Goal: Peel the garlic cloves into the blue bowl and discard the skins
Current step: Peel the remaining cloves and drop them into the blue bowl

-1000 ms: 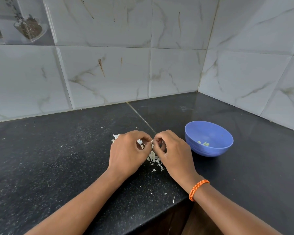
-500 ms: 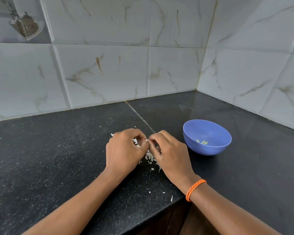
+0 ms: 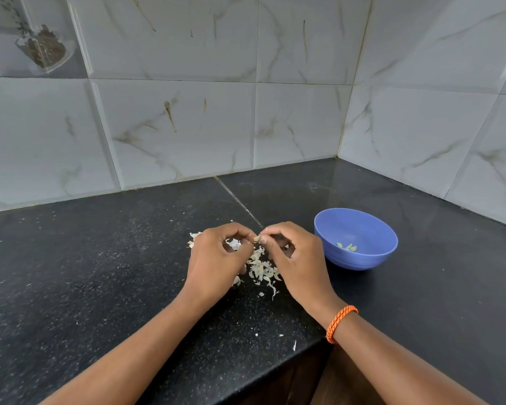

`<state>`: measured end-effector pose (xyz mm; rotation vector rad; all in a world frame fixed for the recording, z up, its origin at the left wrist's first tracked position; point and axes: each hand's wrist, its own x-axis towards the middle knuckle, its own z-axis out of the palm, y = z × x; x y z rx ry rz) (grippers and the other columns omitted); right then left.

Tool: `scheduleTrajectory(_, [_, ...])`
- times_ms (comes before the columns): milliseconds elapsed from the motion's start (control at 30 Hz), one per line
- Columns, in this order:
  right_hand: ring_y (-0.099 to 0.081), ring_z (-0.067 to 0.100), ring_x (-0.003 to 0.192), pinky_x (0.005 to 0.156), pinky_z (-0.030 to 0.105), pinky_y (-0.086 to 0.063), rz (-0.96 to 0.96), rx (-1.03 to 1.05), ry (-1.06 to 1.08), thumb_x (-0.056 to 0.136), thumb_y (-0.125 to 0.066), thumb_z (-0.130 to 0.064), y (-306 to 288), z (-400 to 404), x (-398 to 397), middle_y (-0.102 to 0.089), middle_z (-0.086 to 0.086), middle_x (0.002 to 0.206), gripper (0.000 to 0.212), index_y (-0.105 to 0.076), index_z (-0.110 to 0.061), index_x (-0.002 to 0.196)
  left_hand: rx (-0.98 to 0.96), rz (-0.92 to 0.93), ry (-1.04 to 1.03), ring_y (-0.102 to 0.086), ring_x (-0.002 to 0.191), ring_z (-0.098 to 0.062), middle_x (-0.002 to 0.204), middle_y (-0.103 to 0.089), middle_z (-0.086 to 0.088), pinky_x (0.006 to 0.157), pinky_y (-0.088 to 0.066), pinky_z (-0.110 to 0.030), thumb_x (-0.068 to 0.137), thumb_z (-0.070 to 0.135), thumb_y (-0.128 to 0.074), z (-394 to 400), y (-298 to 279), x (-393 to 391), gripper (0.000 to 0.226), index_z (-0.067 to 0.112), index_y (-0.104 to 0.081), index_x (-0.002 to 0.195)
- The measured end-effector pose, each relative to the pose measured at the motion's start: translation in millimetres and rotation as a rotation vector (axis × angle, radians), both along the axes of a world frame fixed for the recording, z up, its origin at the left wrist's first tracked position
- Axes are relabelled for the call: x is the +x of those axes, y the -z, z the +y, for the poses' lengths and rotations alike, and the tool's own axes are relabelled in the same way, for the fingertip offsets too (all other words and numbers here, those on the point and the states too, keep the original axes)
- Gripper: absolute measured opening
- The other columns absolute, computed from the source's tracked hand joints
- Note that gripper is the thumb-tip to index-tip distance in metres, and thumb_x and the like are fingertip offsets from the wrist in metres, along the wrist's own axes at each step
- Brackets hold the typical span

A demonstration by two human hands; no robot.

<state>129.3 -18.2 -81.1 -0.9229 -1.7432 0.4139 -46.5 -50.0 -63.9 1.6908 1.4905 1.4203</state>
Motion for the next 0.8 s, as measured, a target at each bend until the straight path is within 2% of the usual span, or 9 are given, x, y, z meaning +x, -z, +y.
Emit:
scheduleTrajectory(100, [-0.072, 0.014, 0.086, 0.072, 0.033, -0.060, -0.023, 0.003, 0.010, 0.100, -0.074, -0.016, 2.0, 1.3, -0.3, -0.073, -0.012, 0.096, 0.005, -0.077, -0.020, 0.100, -0.015, -0.016, 0.021, -0.072, 0.055, -0.026, 0.077, -0.076, 0.002, 0.051, -0.051, -0.033, 0.097, 0.017, -0.076, -2.3, -2.5, 1.1, 0.014, 0.027, -0.079, 0.088])
scheduleTrajectory(200, [-0.070, 0.013, 0.088, 0.073, 0.036, -0.059, -0.077, 0.031, 0.036, 0.101, -0.073, -0.020, 3.1, 0.9, -0.8, -0.071, -0.013, 0.096, 0.003, -0.075, -0.022, 0.101, -0.016, -0.028, 0.018, -0.071, 0.053, -0.028, 0.075, -0.077, 0.000, 0.051, -0.049, -0.030, 0.096, 0.021, -0.080, -1.5, -3.1, 0.5, 0.013, 0.027, -0.080, 0.084])
scheduleTrajectory(467, [-0.071, 0.012, 0.093, 0.076, 0.028, -0.058, -0.055, 0.106, 0.016, 0.098, -0.077, -0.015, -1.1, -2.6, -0.9, -0.073, -0.011, 0.100, 0.009, -0.078, -0.019, 0.106, -0.011, -0.068, 0.006, -0.070, 0.051, -0.022, 0.080, -0.078, 0.004, 0.053, -0.051, -0.033, 0.093, 0.016, -0.082, 0.7, -1.4, -0.9, 0.015, 0.023, -0.080, 0.080])
scheduleTrajectory(633, [-0.072, 0.011, 0.086, 0.066, 0.023, -0.057, -0.052, 0.105, 0.002, 0.097, -0.077, -0.011, 0.4, -4.4, -4.4, -0.073, -0.010, 0.100, 0.023, -0.077, -0.021, 0.118, 0.000, -0.083, 0.015, -0.068, 0.052, -0.023, 0.081, -0.078, 0.003, 0.053, -0.050, -0.032, 0.093, 0.016, -0.081, 0.4, -0.1, 1.0, 0.014, 0.023, -0.080, 0.081])
scheduleTrajectory(800, [-0.071, 0.006, 0.098, 0.079, 0.025, -0.059, -0.128, 0.172, -0.031, 0.099, -0.074, -0.007, 1.4, -4.2, -4.5, -0.074, -0.009, 0.110, 0.030, -0.076, -0.019, 0.126, -0.023, -0.158, 0.030, -0.065, 0.052, -0.020, 0.076, -0.074, 0.000, 0.053, -0.049, -0.035, 0.095, 0.013, -0.077, 0.8, 0.2, 0.4, 0.017, 0.019, -0.078, 0.079])
